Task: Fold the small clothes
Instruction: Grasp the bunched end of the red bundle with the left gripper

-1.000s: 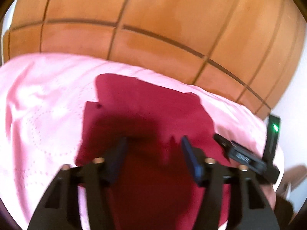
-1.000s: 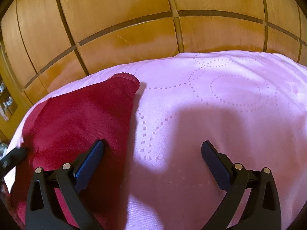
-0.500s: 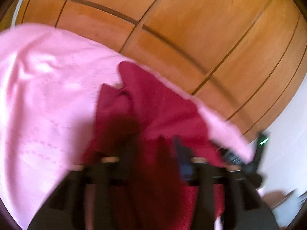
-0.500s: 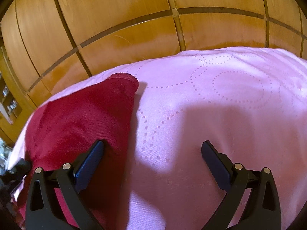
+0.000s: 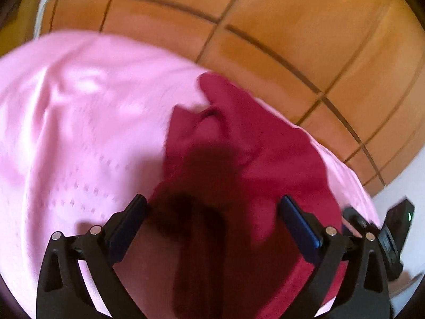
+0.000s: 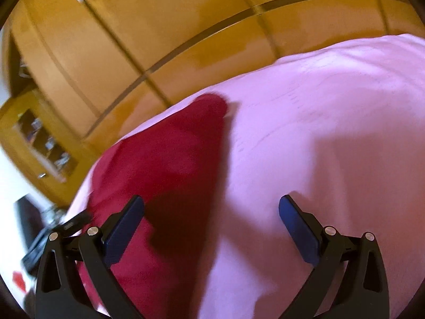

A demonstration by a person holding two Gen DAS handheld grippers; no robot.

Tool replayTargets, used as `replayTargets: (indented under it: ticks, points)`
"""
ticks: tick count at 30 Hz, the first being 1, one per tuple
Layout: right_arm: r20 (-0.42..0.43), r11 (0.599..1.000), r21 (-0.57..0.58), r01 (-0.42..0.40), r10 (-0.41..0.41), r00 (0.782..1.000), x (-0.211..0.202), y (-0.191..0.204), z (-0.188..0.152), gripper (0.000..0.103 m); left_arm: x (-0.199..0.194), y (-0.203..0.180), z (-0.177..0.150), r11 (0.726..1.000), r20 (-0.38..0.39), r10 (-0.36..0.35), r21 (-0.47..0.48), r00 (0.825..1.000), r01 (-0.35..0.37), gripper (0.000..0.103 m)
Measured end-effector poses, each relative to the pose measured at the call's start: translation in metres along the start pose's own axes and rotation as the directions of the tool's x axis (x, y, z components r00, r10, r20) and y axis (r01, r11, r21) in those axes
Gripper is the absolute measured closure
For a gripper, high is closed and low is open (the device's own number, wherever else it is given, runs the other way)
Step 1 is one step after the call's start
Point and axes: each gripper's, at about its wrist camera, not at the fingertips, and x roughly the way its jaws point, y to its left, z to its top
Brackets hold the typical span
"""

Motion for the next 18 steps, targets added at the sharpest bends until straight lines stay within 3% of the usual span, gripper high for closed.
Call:
replayTargets:
  ticks: [3, 10, 13, 18]
  points:
    - [-0.021, 0.997, -0.012, -0.071, 0.071, 0.997, 0.000, 0.004, -0.005, 0.003, 0.010, 0.010, -0.002, 0.997, -0.039, -0.056, -0.054, 0.998, 0.054, 0.005]
    - [-0.021, 0.978, 0.031, -0.208, 0.209, 0.978, 0.000, -0.001, -0.006, 0.003, 0.007, 0.012, -0.002, 0.995, -0.074, -0.094, 0.003, 0.993, 0.095, 0.010]
    - [-0.005, 0.957, 0.042, -0.288, 0.289, 0.957, -0.003, -0.004, -0.007, 0.003, 0.008, 0.015, 0.003, 0.995, -0.084, -0.096, -0.012, 0.992, 0.095, 0.022]
    - [-0.026, 0.939, 0.065, -0.339, 0.341, 0.940, 0.005, -0.006, -0.005, 0.003, 0.012, 0.014, 0.001, 0.996, -0.102, -0.078, 0.036, 0.992, 0.082, 0.023]
